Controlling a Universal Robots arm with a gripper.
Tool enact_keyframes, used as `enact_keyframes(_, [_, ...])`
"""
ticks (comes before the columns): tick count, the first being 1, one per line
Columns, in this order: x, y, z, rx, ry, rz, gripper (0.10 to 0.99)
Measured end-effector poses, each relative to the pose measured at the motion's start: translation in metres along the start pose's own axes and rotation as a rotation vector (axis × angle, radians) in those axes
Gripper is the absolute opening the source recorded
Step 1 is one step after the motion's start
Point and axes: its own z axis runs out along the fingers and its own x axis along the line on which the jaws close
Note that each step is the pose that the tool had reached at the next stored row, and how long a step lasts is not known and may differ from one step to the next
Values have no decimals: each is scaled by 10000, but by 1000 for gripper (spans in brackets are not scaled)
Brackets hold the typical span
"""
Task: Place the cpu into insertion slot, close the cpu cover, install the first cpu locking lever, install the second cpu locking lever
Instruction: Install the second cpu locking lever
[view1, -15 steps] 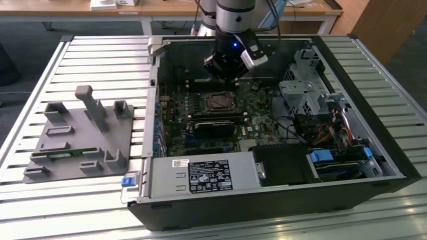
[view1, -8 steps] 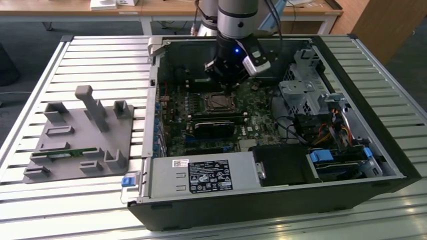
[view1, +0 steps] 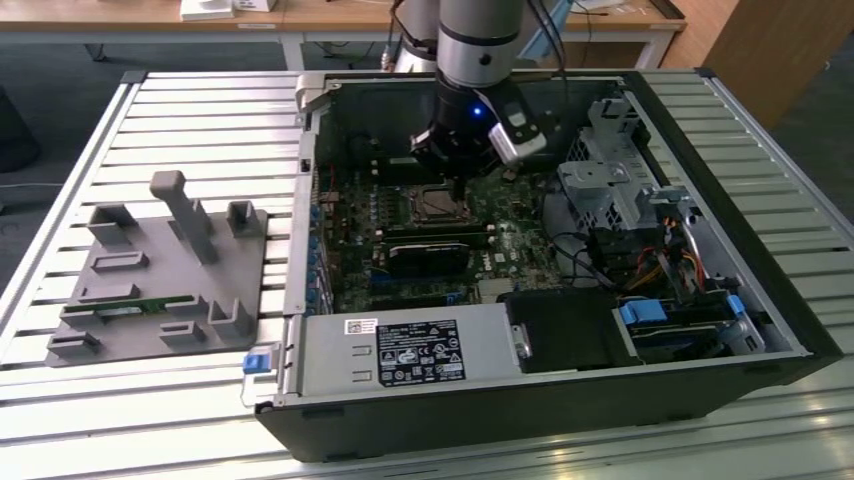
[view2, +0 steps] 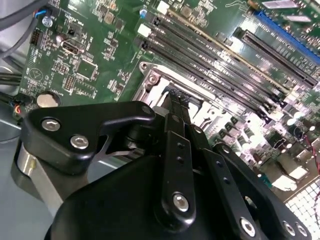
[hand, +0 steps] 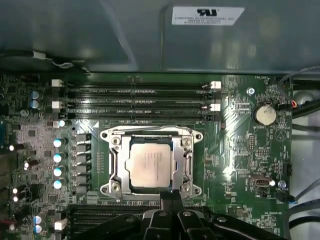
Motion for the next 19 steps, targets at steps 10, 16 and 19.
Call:
enact_keyframes(10, [-1,-137,10,-20,11,0,106])
enact_keyframes(16, [99,-194,17,-41,7,-7,106])
enact_keyframes(19, [130,-252,24,-43,6,-7,106])
